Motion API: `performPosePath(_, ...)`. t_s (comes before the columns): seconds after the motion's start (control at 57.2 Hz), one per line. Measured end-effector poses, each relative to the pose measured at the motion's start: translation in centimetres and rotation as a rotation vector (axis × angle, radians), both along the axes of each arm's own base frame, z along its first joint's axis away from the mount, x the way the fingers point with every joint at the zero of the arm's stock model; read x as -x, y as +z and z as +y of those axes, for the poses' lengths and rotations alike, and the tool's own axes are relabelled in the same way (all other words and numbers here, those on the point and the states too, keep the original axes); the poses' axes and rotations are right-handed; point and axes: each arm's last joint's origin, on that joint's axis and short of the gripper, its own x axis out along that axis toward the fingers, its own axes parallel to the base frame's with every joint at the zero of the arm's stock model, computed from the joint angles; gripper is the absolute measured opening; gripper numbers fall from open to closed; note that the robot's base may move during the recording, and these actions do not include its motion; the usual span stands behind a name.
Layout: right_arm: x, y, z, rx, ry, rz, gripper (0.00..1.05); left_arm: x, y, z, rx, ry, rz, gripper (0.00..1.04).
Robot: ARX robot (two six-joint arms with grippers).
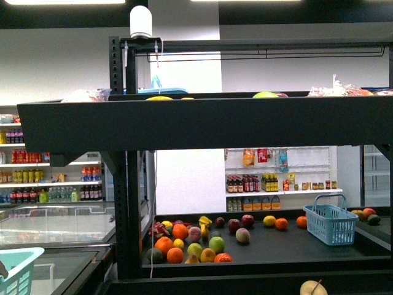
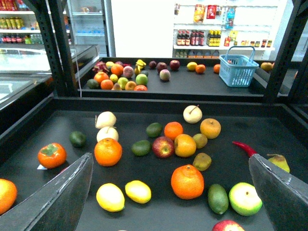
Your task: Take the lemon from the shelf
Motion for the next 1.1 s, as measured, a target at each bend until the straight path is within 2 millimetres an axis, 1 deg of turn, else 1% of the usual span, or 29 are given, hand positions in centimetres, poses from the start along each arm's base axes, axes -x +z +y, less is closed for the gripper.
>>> performPosePath(0.052,0.0,0.0,0.0,0.000,0.000,0.000,0.97,0.0,-0.1,0.0,0.009,-0.004,0.009,0.97)
performPosePath(0.122,0.0,0.0,0.0,0.000,0.000,0.000,0.97,-0.1,-0.3,-0.2,0.116,-0.043,0.119,0.97)
performPosePath(0.175,0.0,0.0,0.0,0.000,0.000,0.000,0.97,-0.3,-0.4,-0.3,0.205,-0.068,0.162,0.97)
performPosePath(0.245,0.0,0.0,0.0,0.000,0.000,0.000,0.97,-0.8,0.4,-0.2,0.293,-0.099,0.173,0.97)
performPosePath(0.315,0.0,0.0,0.0,0.000,0.000,0.000,0.97,-1.7,2.7,0.3,0.373,-0.121,0.136,0.97)
performPosePath(0.332,0.0,0.0,0.0,0.000,0.000,0.000,0.97,-1.9,3.0,0.4,0.387,-0.123,0.131,0.97)
performPosePath(0.42,0.0,0.0,0.0,0.000,0.000,0.000,0.97,-3.8,6.1,2.0,0.480,-0.111,0.092,0.97)
performPosePath(0.437,0.0,0.0,0.0,0.000,0.000,0.000,0.97,-4.0,6.4,2.2,0.499,-0.107,0.091,0.97)
performPosePath(0.525,0.0,0.0,0.0,0.000,0.000,0.000,0.97,-6.3,8.7,4.3,0.635,-0.068,0.083,0.97)
performPosePath(0.612,0.0,0.0,0.0,0.000,0.000,0.000,0.97,-8.4,10.0,6.2,0.774,-0.024,0.078,0.97)
performPosePath(0.682,0.0,0.0,0.0,0.000,0.000,0.000,0.97,-9.8,10.3,7.5,0.871,0.010,0.093,0.97)
performPosePath(0.787,0.0,0.0,0.0,0.000,0.000,0.000,0.97,-11.8,10.1,9.2,0.987,0.039,0.100,0.97)
performPosePath(0.98,0.0,0.0,0.0,0.000,0.000,0.000,0.97,-14.8,9.3,11.2,1.157,0.070,0.083,0.97)
performPosePath(1.102,0.0,0.0,0.0,0.000,0.000,0.000,0.97,-16.5,8.7,12.2,1.230,0.090,0.068,0.97)
